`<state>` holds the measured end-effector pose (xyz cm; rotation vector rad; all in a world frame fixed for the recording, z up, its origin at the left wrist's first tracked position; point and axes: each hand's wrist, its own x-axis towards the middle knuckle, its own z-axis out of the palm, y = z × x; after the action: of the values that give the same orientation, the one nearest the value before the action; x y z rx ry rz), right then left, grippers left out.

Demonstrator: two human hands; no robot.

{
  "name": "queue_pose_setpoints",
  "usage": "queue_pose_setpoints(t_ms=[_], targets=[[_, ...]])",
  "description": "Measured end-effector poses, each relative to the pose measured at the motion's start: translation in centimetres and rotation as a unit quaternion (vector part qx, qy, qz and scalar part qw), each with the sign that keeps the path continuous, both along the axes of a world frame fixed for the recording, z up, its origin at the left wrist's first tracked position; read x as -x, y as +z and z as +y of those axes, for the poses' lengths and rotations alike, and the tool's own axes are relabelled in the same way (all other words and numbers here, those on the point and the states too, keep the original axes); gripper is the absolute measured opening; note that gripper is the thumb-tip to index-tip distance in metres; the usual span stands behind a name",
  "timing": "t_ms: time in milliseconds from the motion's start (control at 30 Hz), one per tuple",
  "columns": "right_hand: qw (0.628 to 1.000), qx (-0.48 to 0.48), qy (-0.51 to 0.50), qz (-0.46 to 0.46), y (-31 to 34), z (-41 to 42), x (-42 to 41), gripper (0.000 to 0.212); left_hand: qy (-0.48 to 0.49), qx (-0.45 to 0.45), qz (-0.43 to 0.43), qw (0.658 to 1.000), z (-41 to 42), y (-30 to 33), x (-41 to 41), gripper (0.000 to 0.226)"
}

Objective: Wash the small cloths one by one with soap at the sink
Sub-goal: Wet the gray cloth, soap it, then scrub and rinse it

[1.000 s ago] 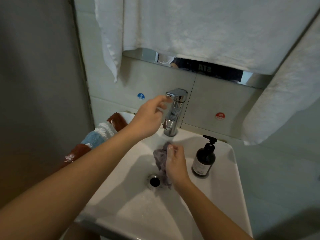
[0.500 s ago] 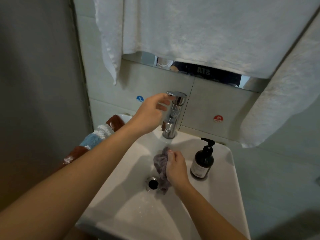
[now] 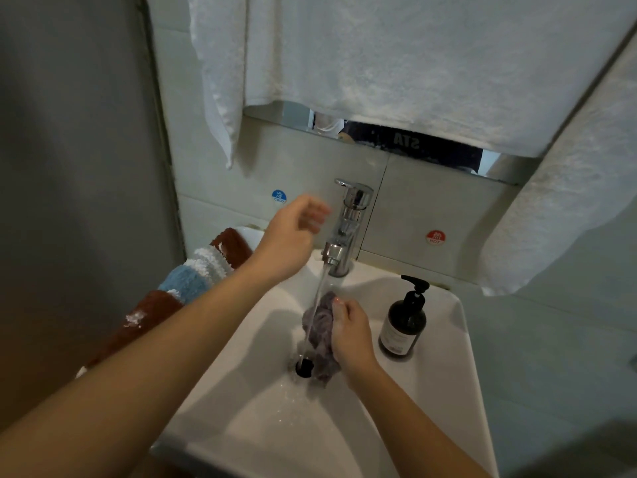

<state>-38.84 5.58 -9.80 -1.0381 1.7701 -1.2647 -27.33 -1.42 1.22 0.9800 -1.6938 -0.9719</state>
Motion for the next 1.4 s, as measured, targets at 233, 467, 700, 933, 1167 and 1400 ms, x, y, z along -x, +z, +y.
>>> queue_pose_setpoints(t_ms=[233, 467, 700, 933, 1167, 1400], targets=[[0.965, 0.072, -0.04, -0.251, 2.1, -0.7, -0.8, 0.029, -0.009, -0.406, -0.117, 0.906, 3.4, -9.8, -0.2, 0.056], [0.998, 0.029, 0.011, 0.054, 0.9, 0.7, -1.7, 0.032, 0.091, -0.373, 0.11, 0.917, 3.5, -9.1, 1.3, 0.033], [0.972, 0.095, 0.068, 0.204, 2.0, 3.4, -4.0, 0.025, 0.115, -0.262, 0.096, 0.954, 4.4, -8.9, 2.0, 0.031], [0.989, 0.066, -0.025, 0.134, 1.2, 2.3, -4.8, 0.027, 0.134, -0.191, 0.027, 0.972, 3.4, -8.8, 2.2, 0.029], [0.984, 0.054, -0.143, 0.087, 1.4, -0.6, -2.1, 0.024, 0.056, -0.245, 0.069, 0.965, 5.4, -9.1, 3.2, 0.034], [0.991, 0.08, -0.046, 0.094, 0.7, 0.0, -3.2, 0.03, 0.114, -0.243, 0.097, 0.959, 5.0, -9.2, 2.4, 0.038]])
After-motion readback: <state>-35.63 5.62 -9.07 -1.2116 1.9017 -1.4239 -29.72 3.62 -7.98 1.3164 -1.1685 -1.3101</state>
